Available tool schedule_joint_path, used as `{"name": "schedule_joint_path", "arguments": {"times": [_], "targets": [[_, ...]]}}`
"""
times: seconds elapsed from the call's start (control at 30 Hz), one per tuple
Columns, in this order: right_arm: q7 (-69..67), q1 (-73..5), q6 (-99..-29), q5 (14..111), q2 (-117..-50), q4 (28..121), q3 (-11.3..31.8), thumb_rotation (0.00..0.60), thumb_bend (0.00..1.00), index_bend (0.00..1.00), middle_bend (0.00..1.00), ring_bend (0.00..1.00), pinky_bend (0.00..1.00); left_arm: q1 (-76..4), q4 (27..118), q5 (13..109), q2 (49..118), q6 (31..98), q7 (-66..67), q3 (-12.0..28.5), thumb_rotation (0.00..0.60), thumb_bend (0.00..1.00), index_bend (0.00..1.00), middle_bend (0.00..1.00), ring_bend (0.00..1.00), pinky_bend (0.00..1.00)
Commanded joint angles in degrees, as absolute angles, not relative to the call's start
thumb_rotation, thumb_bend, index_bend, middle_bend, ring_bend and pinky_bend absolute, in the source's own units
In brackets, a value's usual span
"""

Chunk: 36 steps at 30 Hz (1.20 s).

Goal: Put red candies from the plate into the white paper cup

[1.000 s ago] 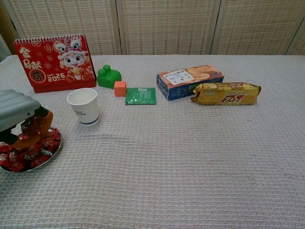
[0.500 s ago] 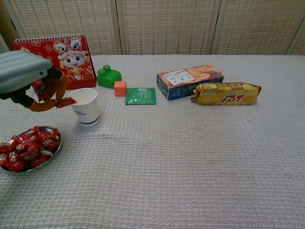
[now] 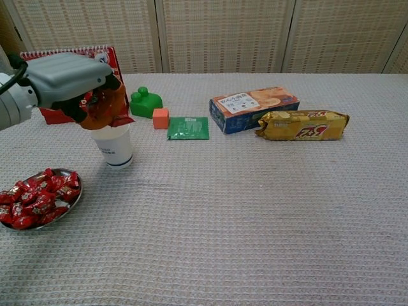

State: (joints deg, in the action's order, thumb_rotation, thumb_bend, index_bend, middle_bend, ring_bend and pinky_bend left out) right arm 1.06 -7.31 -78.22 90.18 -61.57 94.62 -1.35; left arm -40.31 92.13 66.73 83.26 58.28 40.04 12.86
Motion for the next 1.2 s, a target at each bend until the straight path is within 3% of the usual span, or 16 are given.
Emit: {"name": "schedule_joint_path", "arguments": {"times": [0.03,0.73,0.97,1.2], "targets": [[1.12,-7.36,-78.09,89.95,-61.60,94.59,-1.26,0.600,0.06,0.00,0.00,0.00,0.00,-41.64,88.98,65.17,85.02,57.58,40.26,12.56,0.600,0.50,0.63,0.63,0.56,0.96],[1.97,-7.71,-77.25,89.13,-61.85,94.83,-1.05,0.600,0.06,0.00,0.00,0.00,0.00,-43.70,82.36,63.58,86.72,57.13,37.88,10.16,0.600,0.50,0.62,0.62,0.56,0.96],[1.97,-7.69,-77.31,89.07,-61.87,94.87,-1.02,0.600,0.06,0.00,0.00,0.00,0.00,-44.17,81.83,63.39,86.75,56.85,38.33,9.10,0.600,0.49,0.50,0.56,0.52,0.90],[1.98,-7.71,-77.30,89.10,-61.84,94.95,-1.04,0.600,0.06,0.00,0.00,0.00,0.00,-44.49,81.73,64.36,87.43,57.97,38.47,8.66,0.600,0.48,0.44,0.51,0.48,0.89]]}}
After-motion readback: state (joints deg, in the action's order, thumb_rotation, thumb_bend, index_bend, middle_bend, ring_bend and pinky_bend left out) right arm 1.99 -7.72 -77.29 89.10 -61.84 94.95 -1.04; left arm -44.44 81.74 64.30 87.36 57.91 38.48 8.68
